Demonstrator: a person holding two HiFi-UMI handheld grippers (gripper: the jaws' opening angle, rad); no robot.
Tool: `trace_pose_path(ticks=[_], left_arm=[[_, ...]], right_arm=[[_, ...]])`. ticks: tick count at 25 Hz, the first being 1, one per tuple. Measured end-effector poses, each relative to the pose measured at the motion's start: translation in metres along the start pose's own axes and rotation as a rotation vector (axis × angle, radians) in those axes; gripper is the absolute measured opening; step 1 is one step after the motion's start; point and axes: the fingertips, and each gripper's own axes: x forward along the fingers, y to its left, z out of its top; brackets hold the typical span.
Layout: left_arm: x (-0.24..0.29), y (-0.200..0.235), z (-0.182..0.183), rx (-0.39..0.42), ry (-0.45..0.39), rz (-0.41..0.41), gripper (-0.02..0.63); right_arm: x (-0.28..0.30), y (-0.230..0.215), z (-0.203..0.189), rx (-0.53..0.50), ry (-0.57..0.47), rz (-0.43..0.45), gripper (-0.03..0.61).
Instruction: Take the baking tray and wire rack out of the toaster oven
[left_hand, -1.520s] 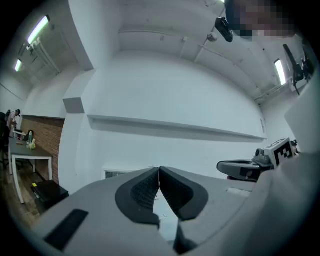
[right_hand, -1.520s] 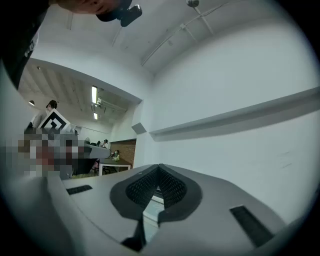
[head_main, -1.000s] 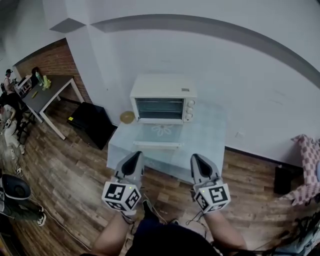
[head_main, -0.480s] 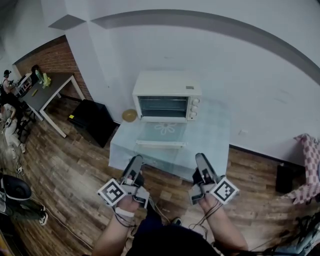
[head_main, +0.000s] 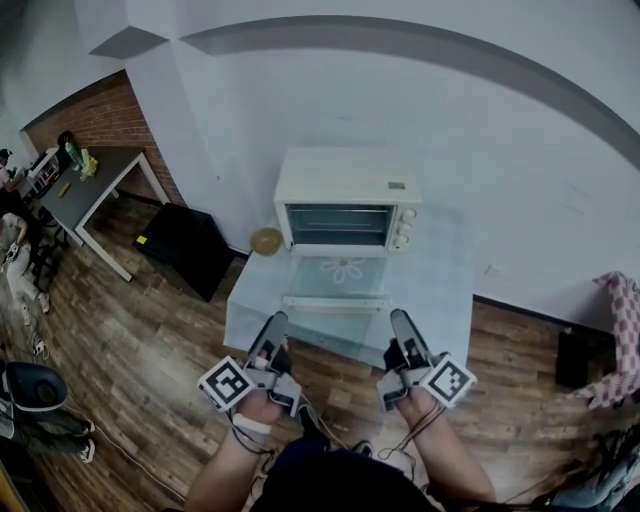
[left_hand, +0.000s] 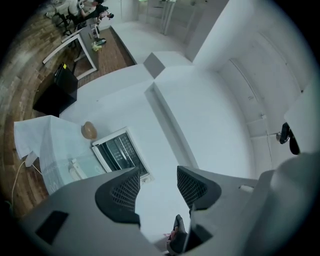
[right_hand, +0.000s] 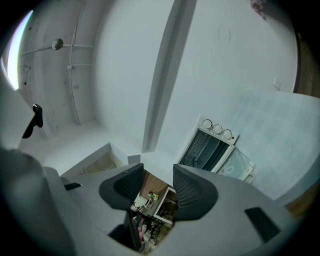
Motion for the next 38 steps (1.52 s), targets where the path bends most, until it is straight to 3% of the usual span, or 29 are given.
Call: trace_pose_path(ticks=[10,18,23,25,27,29,32,34,38], left_arm=[[0.050,0.075,0.050,-0.070,0.061,0.002,0.225],[0.081,0.129,0.062,-0.147,0.156,-0.024,0.224],[0.081,0.168,0.064,-0.216,0.205,0.122,0.224],[0.087,0.171,0.065,-0.223,0.211,0.103,0.222],[0.097,0.170,0.066,-0.218,0.216,0.058,0.222],[0.097,0.184,0.061,-0.240,0.232,0.112,0.221],[0.095,0.200,0.061,-0.250,0.237,0.155,0.221],[0.093,0.207,0.067,-0.240,0.229,0.172,0.219],[0.092,0.213,0.084,-0.222,0.205,0.201,0.216]], right_arm=[[0.079,-0.038,-0.019,-0.029,-0.008,-0.095,0.183],[0.123,-0.070,-0.039,-0.089,-0.003,-0.217,0.176],[0.138,-0.077,-0.044,-0.105,-0.016,-0.243,0.176],[0.140,-0.082,-0.045,-0.106,-0.019,-0.265,0.176],[0.128,-0.101,-0.047,-0.069,-0.026,-0.391,0.173],[0.115,-0.121,-0.049,-0.030,-0.033,-0.519,0.172],[0.133,-0.125,-0.044,-0.058,-0.033,-0.434,0.172],[0.129,-0.144,-0.047,-0.004,-0.041,-0.520,0.170],[0.146,-0.163,-0.048,0.051,-0.048,-0.518,0.170]])
